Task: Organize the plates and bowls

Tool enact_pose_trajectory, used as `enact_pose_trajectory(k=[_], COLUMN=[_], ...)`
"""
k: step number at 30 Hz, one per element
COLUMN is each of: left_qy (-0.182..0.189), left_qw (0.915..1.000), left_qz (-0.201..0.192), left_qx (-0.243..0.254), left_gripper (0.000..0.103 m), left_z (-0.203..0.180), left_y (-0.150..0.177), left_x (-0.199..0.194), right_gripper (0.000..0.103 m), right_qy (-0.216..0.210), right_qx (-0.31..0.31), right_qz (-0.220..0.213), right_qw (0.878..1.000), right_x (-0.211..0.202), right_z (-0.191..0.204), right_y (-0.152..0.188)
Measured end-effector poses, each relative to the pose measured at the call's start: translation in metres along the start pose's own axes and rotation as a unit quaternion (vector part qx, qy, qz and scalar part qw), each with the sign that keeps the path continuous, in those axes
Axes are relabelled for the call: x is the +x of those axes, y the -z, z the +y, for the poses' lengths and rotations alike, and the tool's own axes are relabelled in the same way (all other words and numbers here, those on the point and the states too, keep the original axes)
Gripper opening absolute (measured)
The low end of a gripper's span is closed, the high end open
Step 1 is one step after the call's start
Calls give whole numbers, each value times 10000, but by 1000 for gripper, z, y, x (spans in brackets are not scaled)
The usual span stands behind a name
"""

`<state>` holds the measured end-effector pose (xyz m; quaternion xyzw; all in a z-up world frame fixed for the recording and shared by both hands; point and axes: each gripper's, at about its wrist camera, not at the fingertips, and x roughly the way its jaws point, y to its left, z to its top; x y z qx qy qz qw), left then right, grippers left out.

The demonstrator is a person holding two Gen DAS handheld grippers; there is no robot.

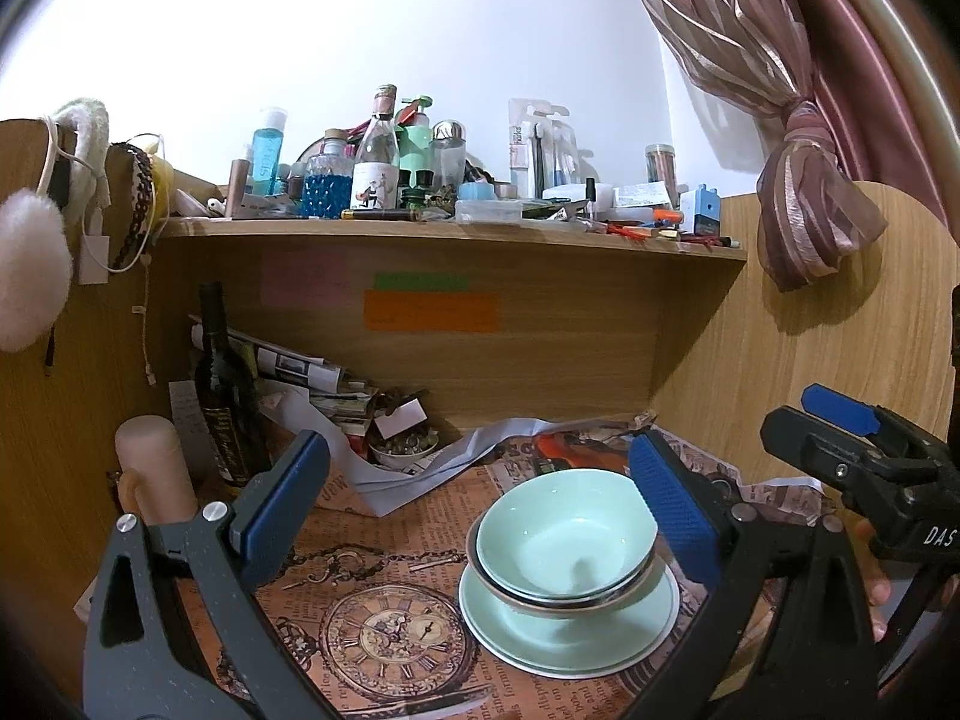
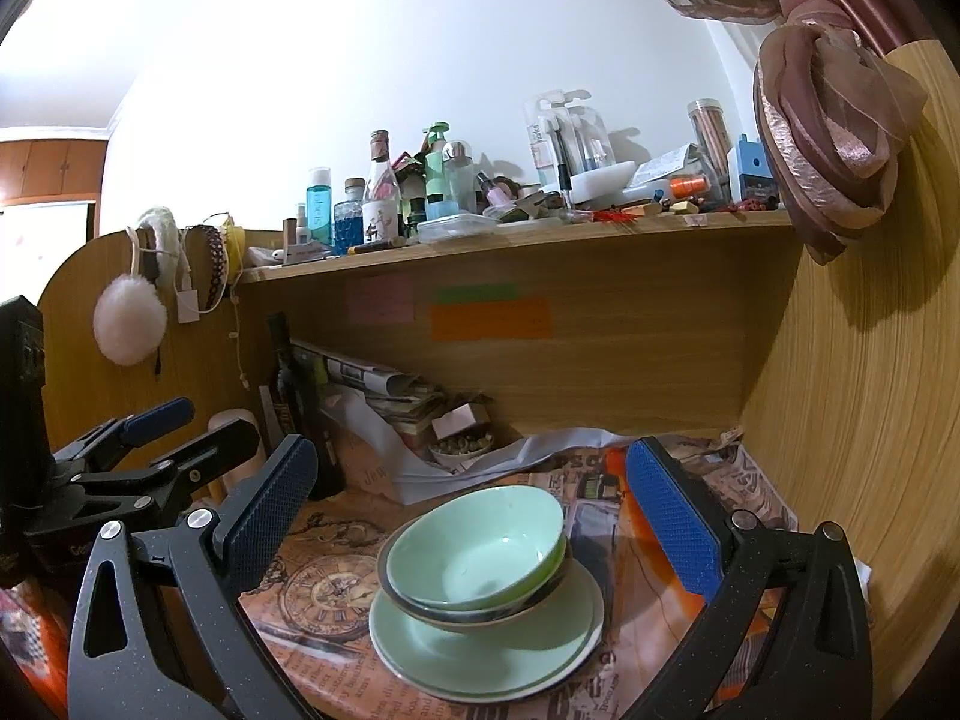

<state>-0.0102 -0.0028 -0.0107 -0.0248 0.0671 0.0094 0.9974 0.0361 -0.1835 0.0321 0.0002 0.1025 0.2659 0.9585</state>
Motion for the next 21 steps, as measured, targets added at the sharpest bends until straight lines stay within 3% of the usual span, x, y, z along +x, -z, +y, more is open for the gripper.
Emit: enact_pose_trajectory(k=[21], left_qy=[232], left_qw=[9995], left_qz=[209], left_qx=[-79], left_gripper=[102], left_z=[-2], left_y=[5], left_x=[14], right_gripper=[103], right_qy=[43], right_qx=[76], right_qz=[137], right_qw=[9999], right_x=[10], right_z=[-7], right_y=[5])
